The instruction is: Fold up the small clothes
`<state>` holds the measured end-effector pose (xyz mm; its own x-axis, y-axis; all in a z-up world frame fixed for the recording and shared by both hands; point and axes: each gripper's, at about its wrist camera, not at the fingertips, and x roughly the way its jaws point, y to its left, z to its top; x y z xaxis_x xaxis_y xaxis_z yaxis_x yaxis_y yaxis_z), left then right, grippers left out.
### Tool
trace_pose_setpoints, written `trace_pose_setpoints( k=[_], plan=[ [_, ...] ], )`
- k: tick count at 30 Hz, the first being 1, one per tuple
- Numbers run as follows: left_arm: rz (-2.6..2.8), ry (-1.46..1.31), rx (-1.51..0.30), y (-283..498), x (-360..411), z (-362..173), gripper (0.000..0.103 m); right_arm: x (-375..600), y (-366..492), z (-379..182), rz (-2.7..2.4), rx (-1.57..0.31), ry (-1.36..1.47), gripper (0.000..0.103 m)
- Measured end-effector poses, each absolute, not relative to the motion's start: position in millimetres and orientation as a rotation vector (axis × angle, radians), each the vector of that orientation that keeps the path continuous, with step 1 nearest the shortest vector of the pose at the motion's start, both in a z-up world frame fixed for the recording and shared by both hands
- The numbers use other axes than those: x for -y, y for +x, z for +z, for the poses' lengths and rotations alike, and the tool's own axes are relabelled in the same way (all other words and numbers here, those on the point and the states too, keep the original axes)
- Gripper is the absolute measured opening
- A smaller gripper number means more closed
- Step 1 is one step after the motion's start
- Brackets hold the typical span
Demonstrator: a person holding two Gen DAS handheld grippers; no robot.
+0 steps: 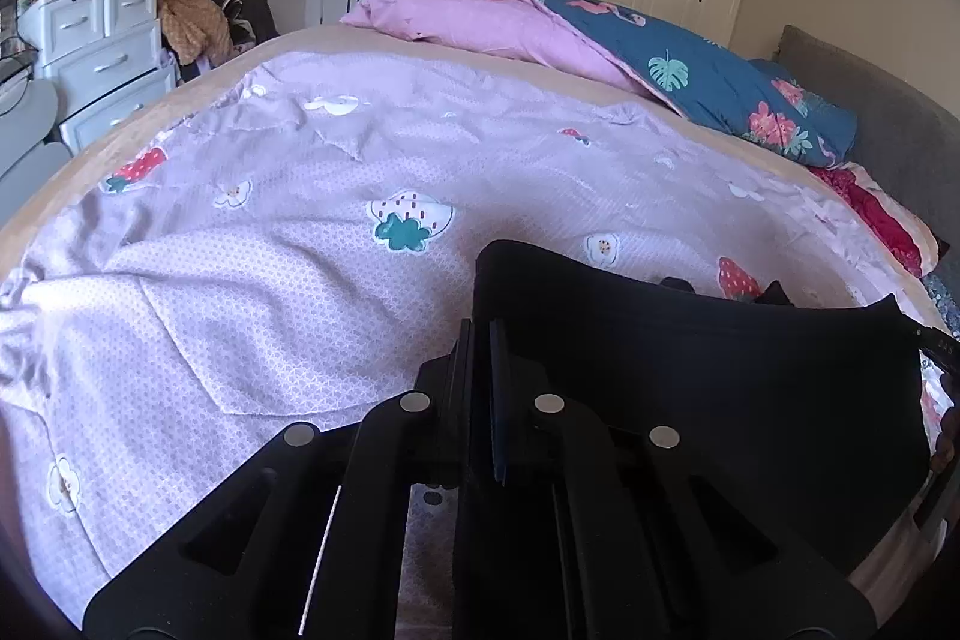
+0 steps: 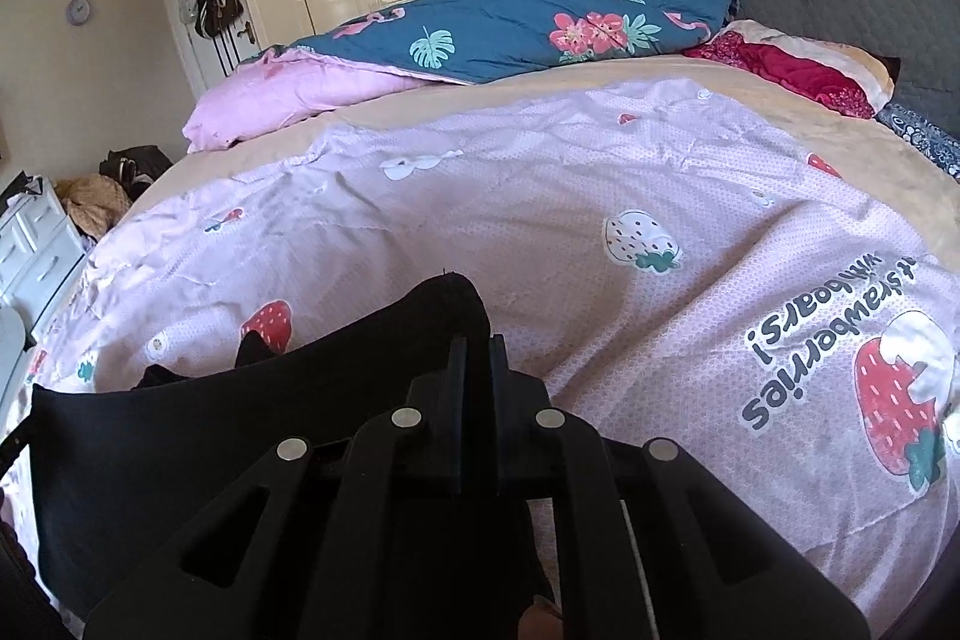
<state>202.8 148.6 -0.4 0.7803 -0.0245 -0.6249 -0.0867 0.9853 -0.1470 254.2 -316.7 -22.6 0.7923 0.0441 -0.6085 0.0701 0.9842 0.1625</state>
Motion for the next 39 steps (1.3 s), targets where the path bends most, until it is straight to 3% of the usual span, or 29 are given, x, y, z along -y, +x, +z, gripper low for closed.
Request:
trace_pose_setpoints(
  k=[11, 13, 20, 26, 32, 39],
  plan=[
    [0.081, -0.203, -0.690, 201, -161, -2, 0.001, 326, 250, -29, -0.069, -0.697, 0.168, 0.008],
    [0.083, -0.209, -0.691, 198, -163, -1, 0.001, 327, 246, -28, -0.064, -0.701, 0.169, 0.013],
    [0.061, -0.243, -0.688, 182, -166, 6, 0.028, 328, 229, -24, -0.038, -0.713, 0.160, 0.034],
    [0.024, -0.273, -0.703, 165, -164, 9, 0.049, 327, 213, -27, -0.019, -0.749, 0.139, 0.044],
    [0.000, -0.322, -0.731, 152, -166, 6, 0.060, 333, 200, -28, -0.016, -0.751, 0.170, 0.052],
    [-0.031, -0.355, -0.777, 140, -166, -6, 0.061, 340, 176, -39, 0.015, -0.799, 0.200, 0.053]
  ],
)
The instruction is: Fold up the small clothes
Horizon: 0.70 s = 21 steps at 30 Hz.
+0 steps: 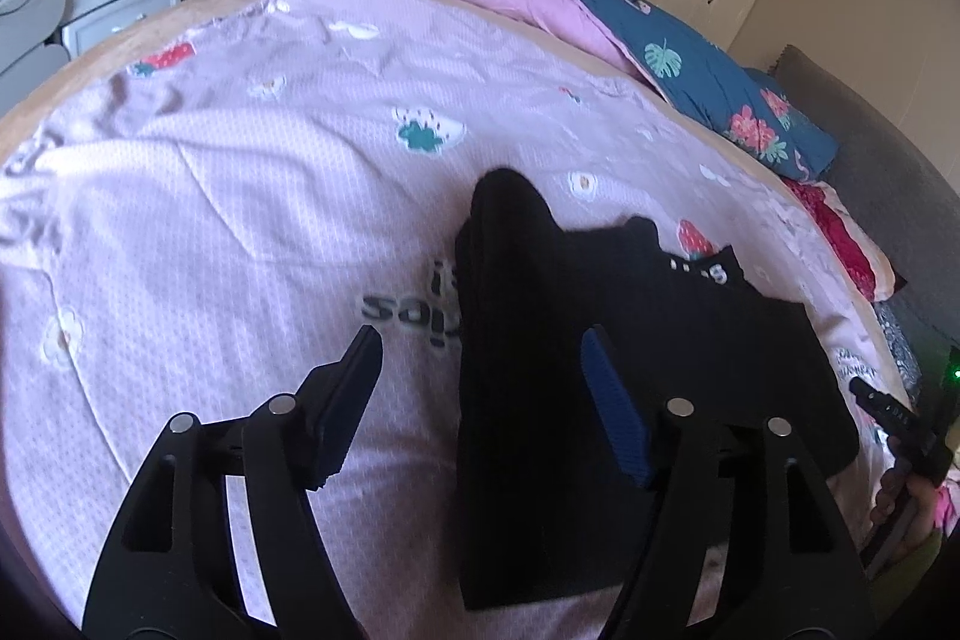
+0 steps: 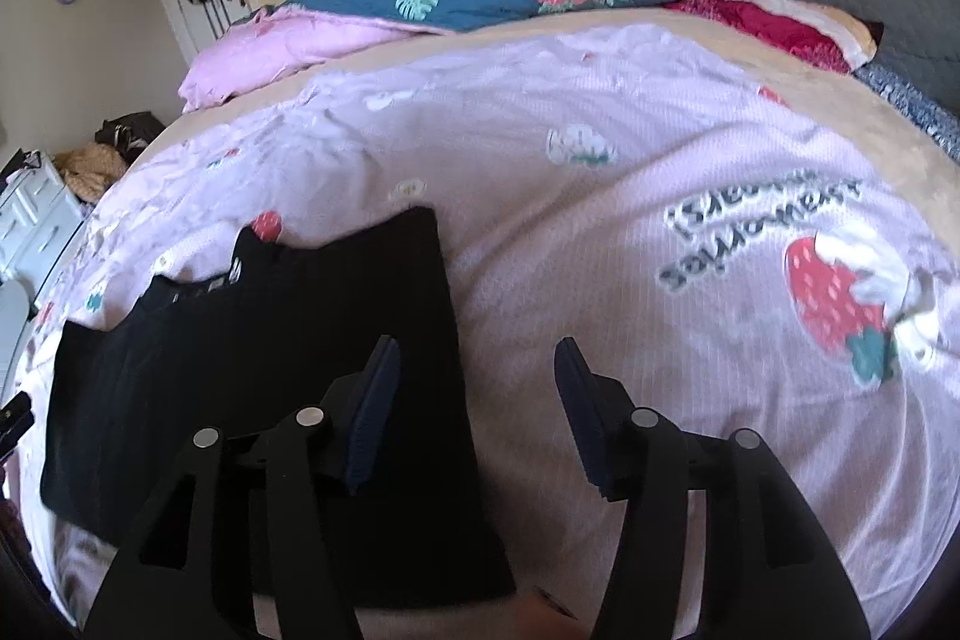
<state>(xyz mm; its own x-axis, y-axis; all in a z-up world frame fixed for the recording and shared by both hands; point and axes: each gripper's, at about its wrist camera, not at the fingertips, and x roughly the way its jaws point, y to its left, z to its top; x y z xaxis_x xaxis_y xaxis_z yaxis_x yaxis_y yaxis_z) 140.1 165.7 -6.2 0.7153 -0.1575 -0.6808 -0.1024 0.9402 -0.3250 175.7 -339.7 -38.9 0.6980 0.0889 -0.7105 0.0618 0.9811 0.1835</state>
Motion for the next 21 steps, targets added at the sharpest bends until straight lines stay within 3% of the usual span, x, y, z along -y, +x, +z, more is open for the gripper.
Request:
trace_pose_setpoints(
  k=[10, 12, 15, 17, 19, 21],
  plan=[
    [-0.097, -0.434, -0.859, 122, -159, -32, 0.061, 335, 162, -59, 0.074, -0.882, 0.209, 0.052],
    [-0.099, -0.423, -0.867, 120, -156, -33, 0.058, 335, 160, -59, 0.087, -0.881, 0.219, 0.042],
    [-0.084, -0.415, -0.869, 118, -156, -36, 0.045, 332, 156, -58, 0.114, -0.876, 0.226, 0.024],
    [-0.105, -0.426, -0.873, 117, -156, -37, 0.020, 329, 155, -56, 0.108, -0.867, 0.203, 0.009],
    [-0.114, -0.409, -0.862, 113, -152, -34, 0.008, 329, 150, -52, 0.109, -0.847, 0.208, 0.008],
    [-0.108, -0.376, -0.845, 109, -149, -29, 0.006, 332, 145, -49, 0.104, -0.824, 0.218, 0.007]
  ],
)
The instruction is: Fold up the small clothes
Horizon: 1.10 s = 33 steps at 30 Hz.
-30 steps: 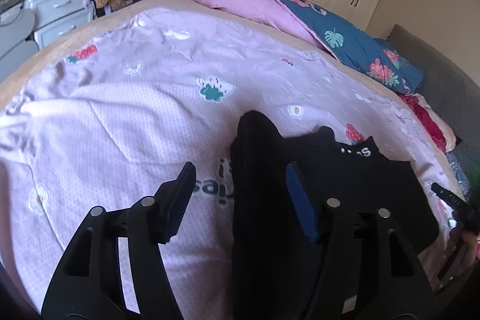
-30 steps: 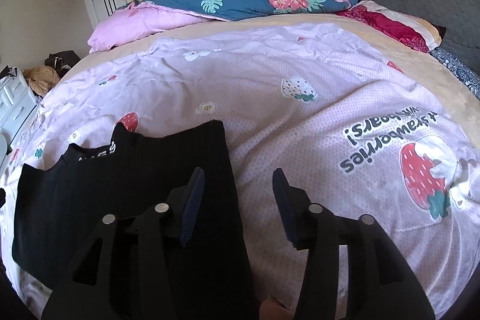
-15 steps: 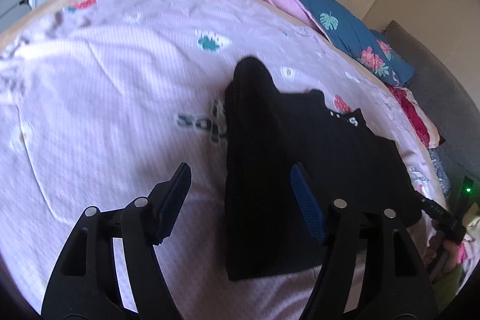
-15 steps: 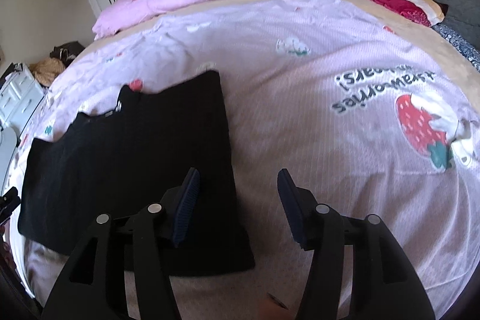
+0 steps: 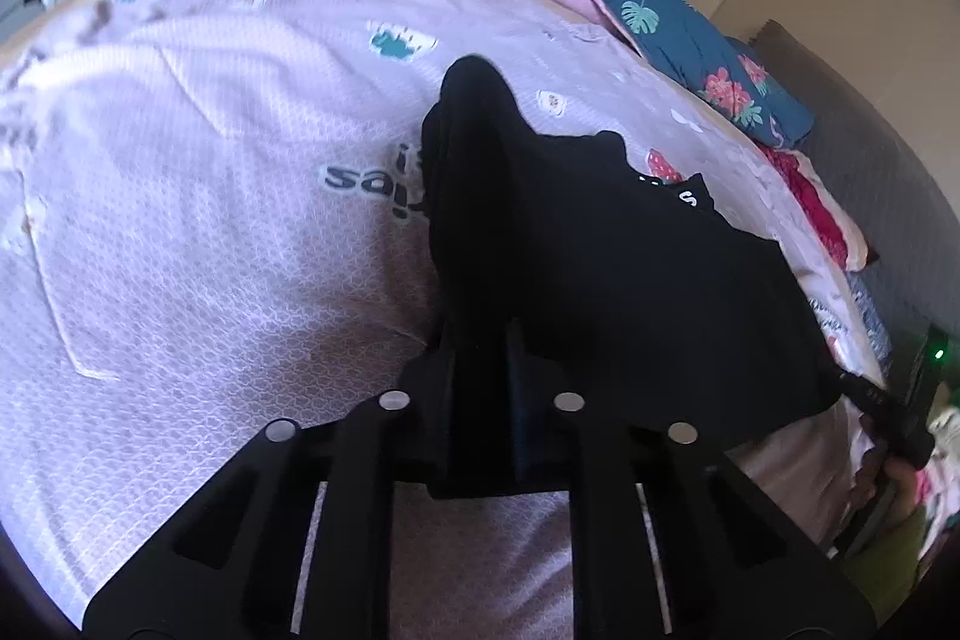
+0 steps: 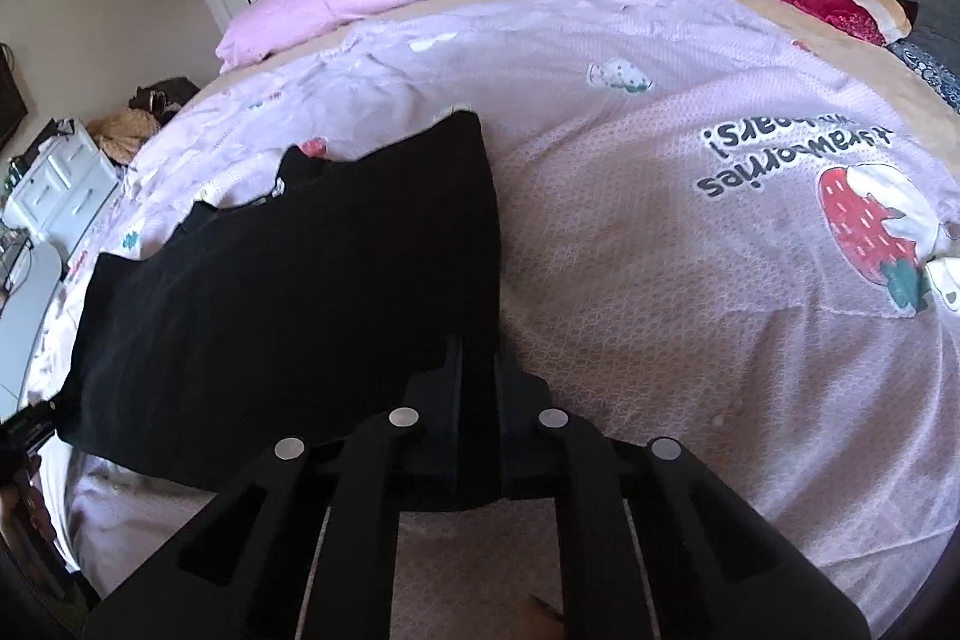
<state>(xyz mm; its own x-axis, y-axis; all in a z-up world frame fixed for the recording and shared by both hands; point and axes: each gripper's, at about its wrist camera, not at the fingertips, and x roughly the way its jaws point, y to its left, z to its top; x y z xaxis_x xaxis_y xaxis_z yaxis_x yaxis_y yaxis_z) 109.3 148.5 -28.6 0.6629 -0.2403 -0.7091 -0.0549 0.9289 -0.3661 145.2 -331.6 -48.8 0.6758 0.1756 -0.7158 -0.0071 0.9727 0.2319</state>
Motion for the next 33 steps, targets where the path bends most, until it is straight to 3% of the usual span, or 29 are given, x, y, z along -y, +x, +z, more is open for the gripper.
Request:
trace_pose_setpoints(
  k=[10, 17, 22, 28, 33],
  plan=[
    [-0.073, -0.340, -0.895, 103, -150, -36, 0.005, 330, 141, -55, 0.038, -0.845, 0.172, 0.007],
    [-0.032, -0.276, -0.895, 97, -144, -34, 0.014, 324, 135, -55, -0.016, -0.821, 0.103, 0.012],
    [-0.021, -0.253, -0.895, 93, -142, -30, 0.015, 327, 130, -53, -0.025, -0.803, 0.112, 0.020],
    [-0.011, -0.242, -0.895, 89, -140, -29, 0.019, 326, 121, -50, -0.027, -0.780, 0.117, 0.038],
    [-0.006, -0.242, -0.893, 87, -140, -28, 0.023, 325, 113, -47, -0.029, -0.757, 0.118, 0.060]
  ],
)
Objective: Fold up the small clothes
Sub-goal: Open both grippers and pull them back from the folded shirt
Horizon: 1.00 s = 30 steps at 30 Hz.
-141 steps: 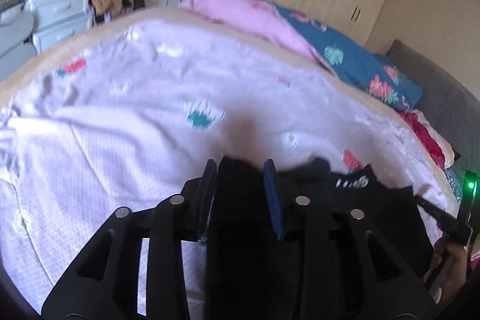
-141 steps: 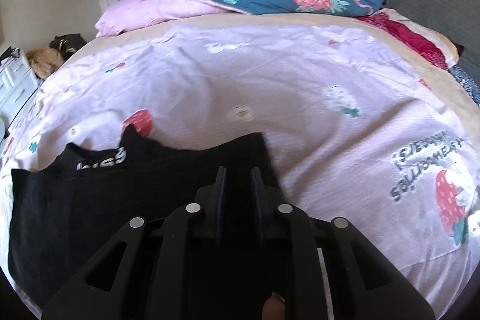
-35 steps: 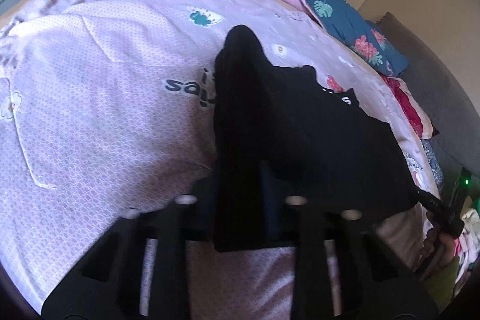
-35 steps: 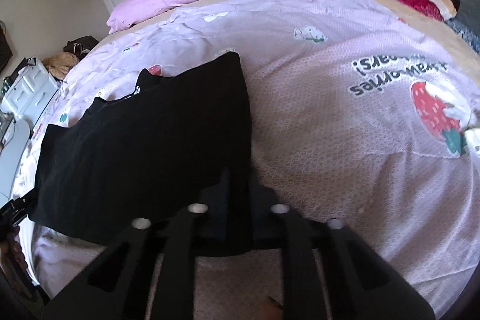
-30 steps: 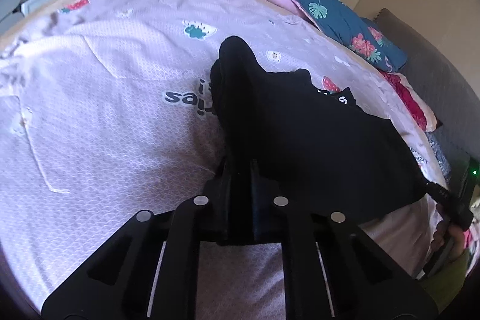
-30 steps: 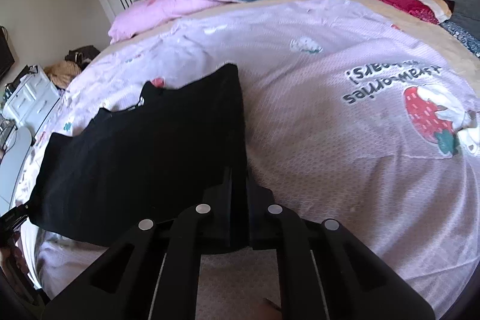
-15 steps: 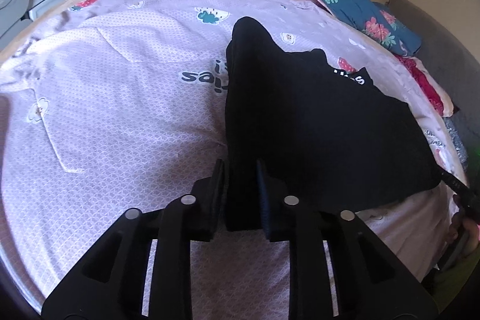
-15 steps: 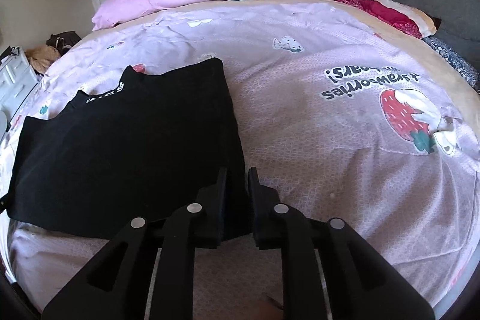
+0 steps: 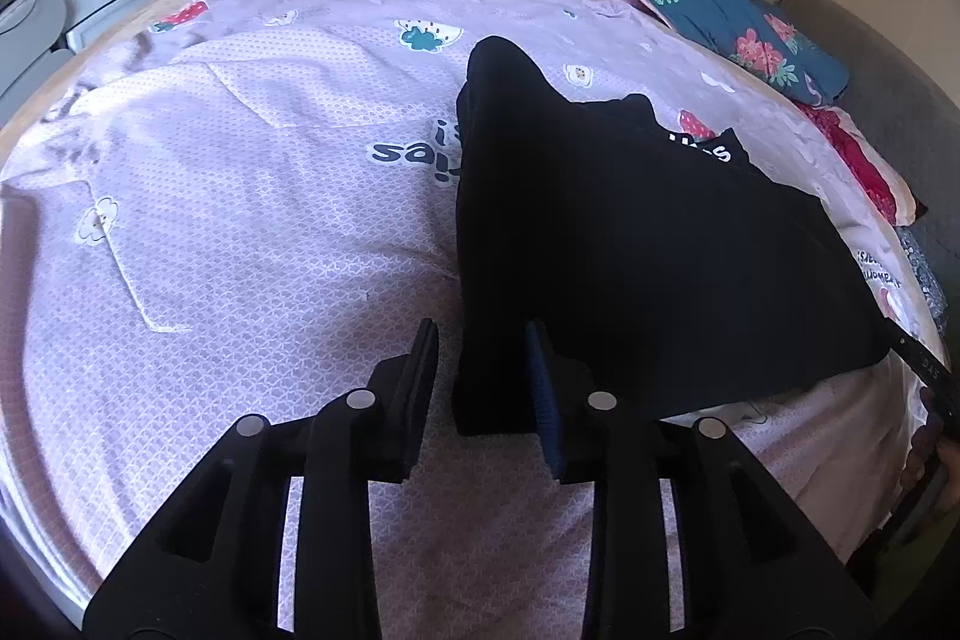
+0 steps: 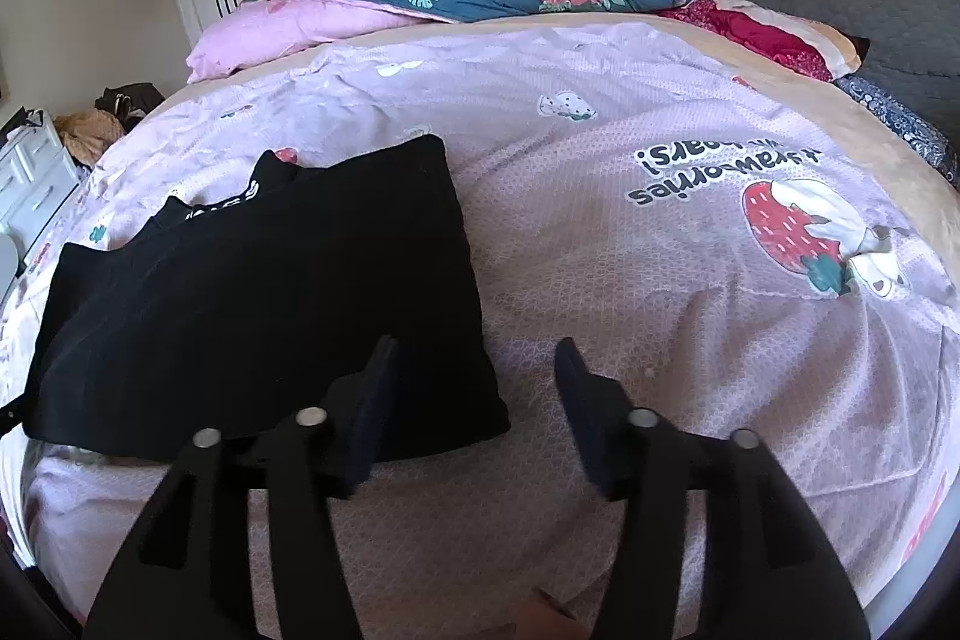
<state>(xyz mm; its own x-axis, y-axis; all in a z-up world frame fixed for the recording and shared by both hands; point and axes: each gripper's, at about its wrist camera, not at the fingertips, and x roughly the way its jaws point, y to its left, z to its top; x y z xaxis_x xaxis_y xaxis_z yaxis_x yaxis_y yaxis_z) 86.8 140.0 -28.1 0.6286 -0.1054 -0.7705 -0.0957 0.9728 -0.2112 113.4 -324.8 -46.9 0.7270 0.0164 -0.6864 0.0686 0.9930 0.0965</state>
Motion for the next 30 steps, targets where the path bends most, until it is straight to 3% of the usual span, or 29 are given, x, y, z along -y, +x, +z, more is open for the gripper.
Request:
trace_pose_setpoints(
  k=[9, 14, 16, 19, 21, 26, 30],
  plan=[
    [0.001, -0.236, -0.891, 82, -138, -26, 0.034, 326, 107, -44, -0.030, -0.746, 0.137, 0.080],
    [-0.003, -0.231, -0.881, 79, -134, -22, 0.049, 325, 103, -42, -0.026, -0.734, 0.131, 0.090],
    [-0.006, -0.224, -0.879, 78, -132, -20, 0.049, 323, 102, -41, -0.025, -0.729, 0.125, 0.092],
    [-0.002, -0.219, -0.871, 76, -130, -17, 0.069, 321, 99, -40, -0.024, -0.718, 0.112, 0.095],
    [-0.001, -0.213, -0.865, 74, -129, -14, 0.071, 320, 97, -38, -0.022, -0.708, 0.105, 0.096],
    [0.003, -0.204, -0.848, 69, -127, -7, 0.089, 318, 93, -35, -0.015, -0.690, 0.100, 0.099],
    [0.016, -0.196, -0.841, 66, -125, -3, 0.094, 317, 90, -34, -0.021, -0.681, 0.098, 0.099]
  ],
)
